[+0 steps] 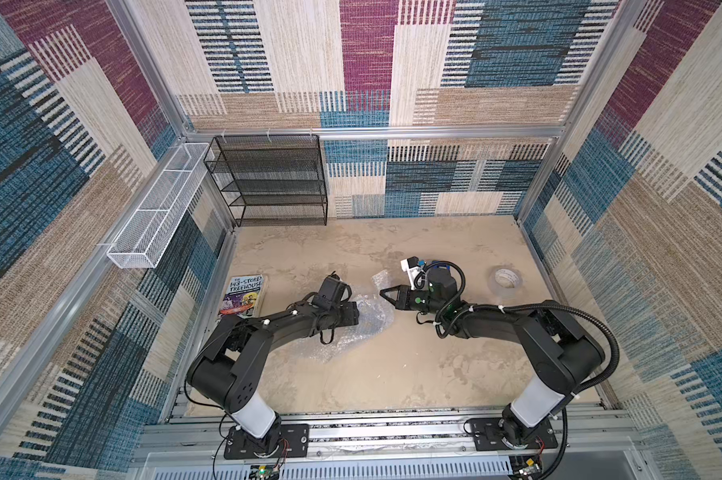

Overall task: Wrap bowls in bubble wrap
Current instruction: Wrap the bowl in bubble wrap.

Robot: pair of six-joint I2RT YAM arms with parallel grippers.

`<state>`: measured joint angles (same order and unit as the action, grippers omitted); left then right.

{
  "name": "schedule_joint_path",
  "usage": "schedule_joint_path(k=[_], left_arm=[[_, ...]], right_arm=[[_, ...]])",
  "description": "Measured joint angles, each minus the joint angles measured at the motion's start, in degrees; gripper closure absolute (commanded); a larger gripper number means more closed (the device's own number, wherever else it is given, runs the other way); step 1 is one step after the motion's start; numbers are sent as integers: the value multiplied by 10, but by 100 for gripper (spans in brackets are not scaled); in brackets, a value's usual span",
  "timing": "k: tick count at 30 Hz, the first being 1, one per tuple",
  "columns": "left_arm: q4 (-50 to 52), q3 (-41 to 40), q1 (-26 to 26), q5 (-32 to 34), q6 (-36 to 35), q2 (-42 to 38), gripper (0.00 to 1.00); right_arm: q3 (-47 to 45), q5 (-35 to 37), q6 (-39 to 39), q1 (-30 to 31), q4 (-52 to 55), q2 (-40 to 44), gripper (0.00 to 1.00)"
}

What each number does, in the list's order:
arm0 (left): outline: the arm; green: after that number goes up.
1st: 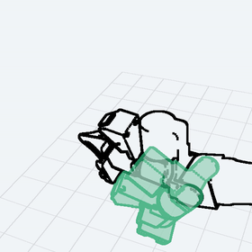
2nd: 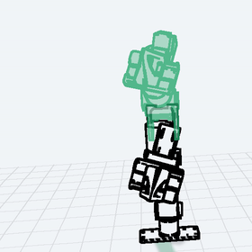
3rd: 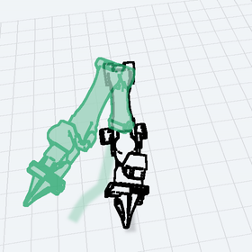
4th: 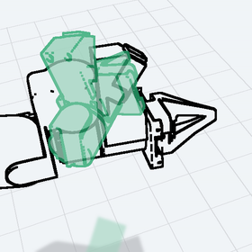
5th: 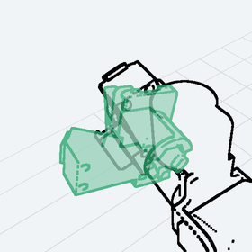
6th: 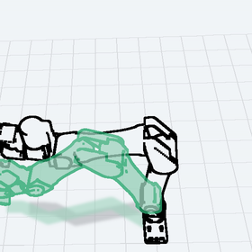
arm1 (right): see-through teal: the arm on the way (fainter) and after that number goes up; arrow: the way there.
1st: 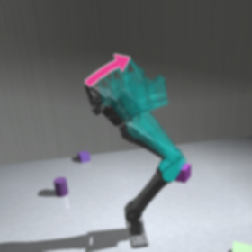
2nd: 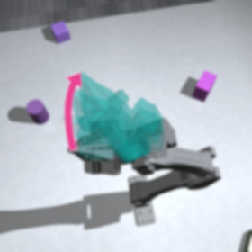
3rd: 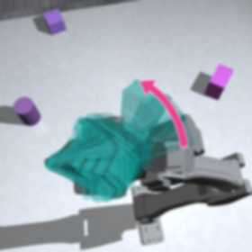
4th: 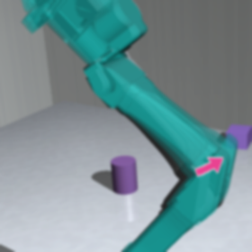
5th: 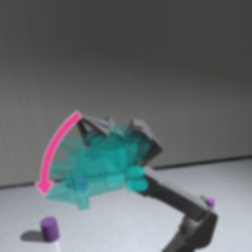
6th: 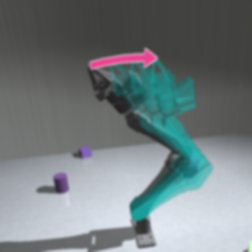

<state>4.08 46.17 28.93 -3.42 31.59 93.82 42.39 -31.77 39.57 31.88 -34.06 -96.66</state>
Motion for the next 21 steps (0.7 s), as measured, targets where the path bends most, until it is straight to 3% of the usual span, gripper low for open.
schedule_joint_path(k=[21], left_arm=[[7, 10, 0, 3, 12, 7, 31]], right_arm=[[79, -71, -126, 53, 137, -66, 100]])
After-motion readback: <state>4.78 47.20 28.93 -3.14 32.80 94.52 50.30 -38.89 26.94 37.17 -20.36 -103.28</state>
